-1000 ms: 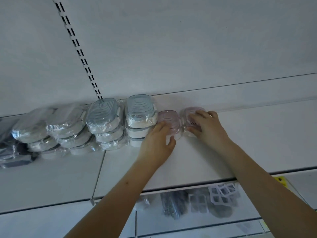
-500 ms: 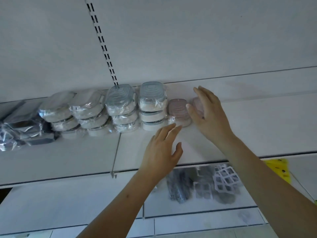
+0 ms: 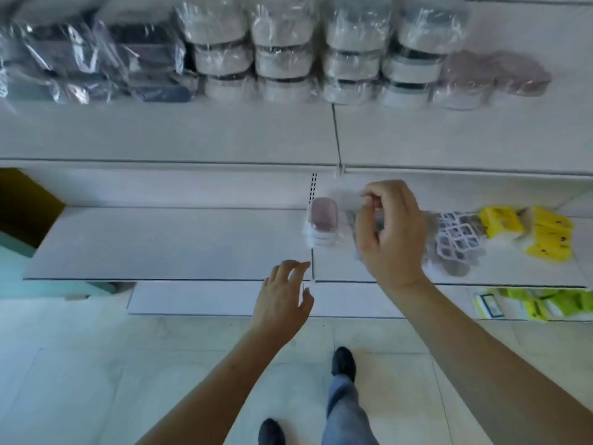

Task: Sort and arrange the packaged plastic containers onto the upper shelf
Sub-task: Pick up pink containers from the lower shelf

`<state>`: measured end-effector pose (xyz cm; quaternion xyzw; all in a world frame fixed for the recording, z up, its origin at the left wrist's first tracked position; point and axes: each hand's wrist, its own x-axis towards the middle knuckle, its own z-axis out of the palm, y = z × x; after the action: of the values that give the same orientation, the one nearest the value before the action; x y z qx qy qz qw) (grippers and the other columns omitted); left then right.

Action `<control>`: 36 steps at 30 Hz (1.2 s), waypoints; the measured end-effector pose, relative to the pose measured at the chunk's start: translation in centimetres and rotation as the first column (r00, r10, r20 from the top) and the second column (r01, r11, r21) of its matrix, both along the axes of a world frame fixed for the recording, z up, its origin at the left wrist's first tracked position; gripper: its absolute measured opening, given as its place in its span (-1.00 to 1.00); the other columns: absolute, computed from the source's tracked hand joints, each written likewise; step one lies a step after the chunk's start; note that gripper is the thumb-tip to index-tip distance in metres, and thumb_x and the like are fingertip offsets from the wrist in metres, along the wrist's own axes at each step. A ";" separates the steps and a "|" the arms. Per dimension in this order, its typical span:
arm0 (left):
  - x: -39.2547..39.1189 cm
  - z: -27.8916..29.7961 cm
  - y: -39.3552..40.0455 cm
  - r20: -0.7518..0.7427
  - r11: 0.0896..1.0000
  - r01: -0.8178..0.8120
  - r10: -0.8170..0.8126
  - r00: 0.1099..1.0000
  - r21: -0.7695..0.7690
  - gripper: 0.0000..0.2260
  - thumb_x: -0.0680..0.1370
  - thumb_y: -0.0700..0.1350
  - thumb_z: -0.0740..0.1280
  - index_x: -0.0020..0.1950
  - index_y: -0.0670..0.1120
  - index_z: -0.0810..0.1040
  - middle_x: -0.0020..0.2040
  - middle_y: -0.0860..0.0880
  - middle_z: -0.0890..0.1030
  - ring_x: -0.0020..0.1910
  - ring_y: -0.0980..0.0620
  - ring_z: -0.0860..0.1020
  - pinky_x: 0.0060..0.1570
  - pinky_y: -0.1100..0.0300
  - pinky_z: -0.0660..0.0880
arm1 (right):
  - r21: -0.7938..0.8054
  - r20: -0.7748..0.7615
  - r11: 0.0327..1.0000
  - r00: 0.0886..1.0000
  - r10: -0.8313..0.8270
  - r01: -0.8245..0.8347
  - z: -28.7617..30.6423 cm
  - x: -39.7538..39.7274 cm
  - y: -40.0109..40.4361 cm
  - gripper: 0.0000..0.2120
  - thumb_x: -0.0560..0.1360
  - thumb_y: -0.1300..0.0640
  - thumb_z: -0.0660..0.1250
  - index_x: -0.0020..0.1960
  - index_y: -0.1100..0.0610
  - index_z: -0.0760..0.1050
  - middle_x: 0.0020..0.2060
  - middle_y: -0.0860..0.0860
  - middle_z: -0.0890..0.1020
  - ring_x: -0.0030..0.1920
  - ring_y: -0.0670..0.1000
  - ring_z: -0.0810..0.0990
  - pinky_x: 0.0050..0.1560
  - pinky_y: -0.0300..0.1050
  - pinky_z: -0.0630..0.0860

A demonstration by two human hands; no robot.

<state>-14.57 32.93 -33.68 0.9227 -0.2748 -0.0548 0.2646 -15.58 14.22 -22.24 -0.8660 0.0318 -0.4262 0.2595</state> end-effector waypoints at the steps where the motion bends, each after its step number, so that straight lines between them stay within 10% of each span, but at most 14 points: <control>1: 0.4 -1.9 0.9 -0.061 0.998 -0.045 0.047 0.997 0.035 -0.54 0.60 -0.06 0.27 0.51 -0.03 0.35 0.39 -0.04 0.43 0.33 -0.06 0.44 0.27 0.06 0.44 | -0.012 -0.090 1.000 0.996 -0.013 0.012 -2.5 0.1 0.6 -0.89 0.54 0.30 0.24 0.00 0.28 0.53 -0.10 0.11 0.58 -0.12 0.09 0.54 -0.11 -0.16 0.43; 6: 3.2 -11.1 2.9 -0.181 0.978 -0.154 0.179 0.967 0.141 -0.52 0.61 -0.06 0.27 0.52 -0.06 0.29 0.41 -0.09 0.40 0.34 -0.10 0.40 0.26 -0.01 0.47 | -0.069 -0.596 0.993 0.795 -0.117 0.095 -16.8 7.2 -0.5 -0.44 0.51 -0.09 0.22 0.40 0.20 0.41 0.27 0.18 0.51 0.28 0.22 0.45 0.25 -0.01 0.33; 12: 7.8 -19.7 1.3 -0.144 0.968 -0.235 0.246 0.959 0.086 -0.52 0.58 -0.11 0.30 0.50 -0.10 0.33 0.36 -0.14 0.42 0.30 -0.14 0.41 0.21 -0.03 0.46 | 0.021 -0.790 0.966 0.597 -0.141 0.256 -28.7 16.5 -4.7 -0.05 0.40 -0.38 0.37 0.61 0.02 0.10 0.55 0.24 0.19 0.48 0.30 0.28 0.39 0.12 0.34; 15: 9.0 -21.6 -0.7 -0.138 0.976 -0.208 0.215 0.967 0.060 -0.50 0.58 -0.11 0.29 0.51 -0.10 0.31 0.37 -0.13 0.41 0.30 -0.14 0.40 0.21 -0.01 0.44 | 0.175 -0.725 0.937 0.684 -0.085 0.303 -31.6 17.7 -5.8 -0.08 0.30 -0.47 0.27 0.53 -0.05 0.23 0.19 0.14 0.57 0.16 0.16 0.59 0.05 -0.04 0.55; 21: 12.1 -22.3 -6.7 -0.091 0.974 -0.224 0.221 0.971 -0.023 -0.40 0.55 -0.07 0.33 0.55 -0.15 0.22 0.40 -0.17 0.36 0.34 -0.19 0.37 0.28 -0.02 0.42 | 0.337 -0.458 0.897 0.882 -0.111 0.288 -31.3 15.1 -7.8 -0.23 0.42 -0.18 0.41 0.56 -0.06 0.24 0.07 -0.17 0.50 0.00 -0.23 0.45 -0.07 -0.59 0.28; 25: 14.8 -22.5 -12.5 -0.034 0.971 -0.237 0.237 0.971 -0.001 -0.17 0.51 0.11 0.40 0.62 -0.11 0.04 0.56 -0.23 0.13 0.52 -0.24 0.17 0.41 -0.09 0.35 | 0.508 -0.364 0.800 0.921 -0.136 0.319 -31.0 13.2 -10.0 -0.29 0.46 -0.07 0.41 0.54 0.08 0.30 0.10 -0.34 0.47 0.01 -0.55 0.43 0.01 -0.63 0.29; 29: 16.6 -23.5 -17.5 -0.064 0.954 -0.245 0.259 0.964 0.175 0.04 0.46 0.36 0.36 0.63 -0.05 -0.21 0.60 -0.32 -0.19 0.59 -0.31 -0.05 0.49 -0.11 0.17 | 0.509 -0.347 0.787 0.920 -0.183 0.349 -31.8 10.4 -11.5 -0.27 0.45 -0.14 0.40 0.54 0.07 0.30 0.27 -0.18 0.52 0.24 -0.27 0.50 0.27 -0.36 0.43; 36: 17.6 -24.3 -17.5 -0.042 0.943 -0.330 0.329 0.943 -0.029 -0.31 0.49 0.10 0.39 0.54 -0.05 0.22 0.22 -0.19 0.48 0.18 -0.21 0.47 0.26 -0.03 0.39 | 0.522 -0.295 0.818 0.951 -0.092 0.241 -31.9 6.6 -12.4 -0.26 0.50 0.01 0.44 0.58 0.15 0.22 0.35 -0.15 0.41 0.34 -0.23 0.41 0.21 -0.55 0.32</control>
<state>3.05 15.43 -57.96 0.9496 -0.1126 -0.0217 0.2916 -8.98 1.78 -54.15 -0.7956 0.2628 -0.3042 0.4533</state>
